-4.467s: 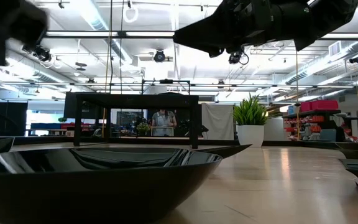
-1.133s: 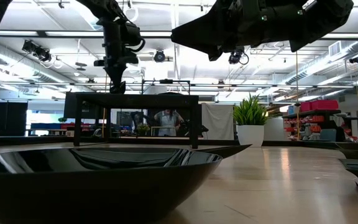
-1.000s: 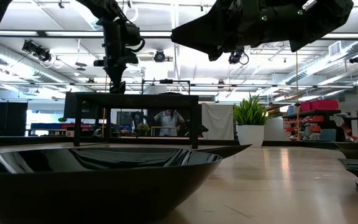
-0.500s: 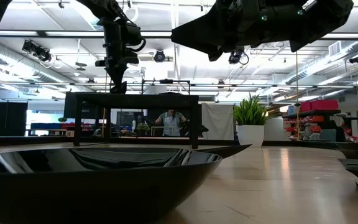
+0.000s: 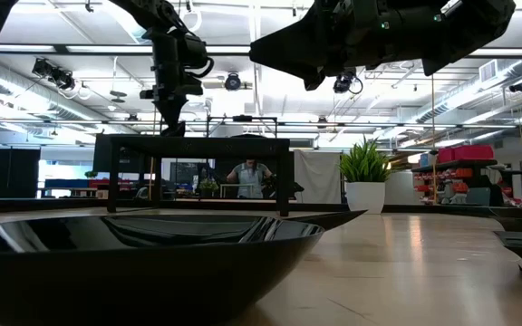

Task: Pick & Place Mini shaped plates
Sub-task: Stack the black drop-shaped plate on top of the drop-shaped plate on the shelf

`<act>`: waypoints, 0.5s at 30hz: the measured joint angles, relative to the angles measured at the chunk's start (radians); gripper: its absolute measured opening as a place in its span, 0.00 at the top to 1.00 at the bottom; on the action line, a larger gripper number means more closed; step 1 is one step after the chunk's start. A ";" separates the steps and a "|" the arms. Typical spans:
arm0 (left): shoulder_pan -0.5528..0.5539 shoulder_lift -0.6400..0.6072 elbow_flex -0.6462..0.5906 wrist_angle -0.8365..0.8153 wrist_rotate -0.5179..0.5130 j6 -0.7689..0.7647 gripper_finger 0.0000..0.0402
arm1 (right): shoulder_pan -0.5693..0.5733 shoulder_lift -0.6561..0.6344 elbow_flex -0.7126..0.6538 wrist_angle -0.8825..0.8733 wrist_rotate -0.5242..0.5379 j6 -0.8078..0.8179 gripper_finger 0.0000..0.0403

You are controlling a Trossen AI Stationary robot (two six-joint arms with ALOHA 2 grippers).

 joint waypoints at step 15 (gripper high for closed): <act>0.000 0.000 0.000 -0.022 -0.012 0.067 0.78 | 0.001 0.000 0.000 0.000 0.000 0.000 0.79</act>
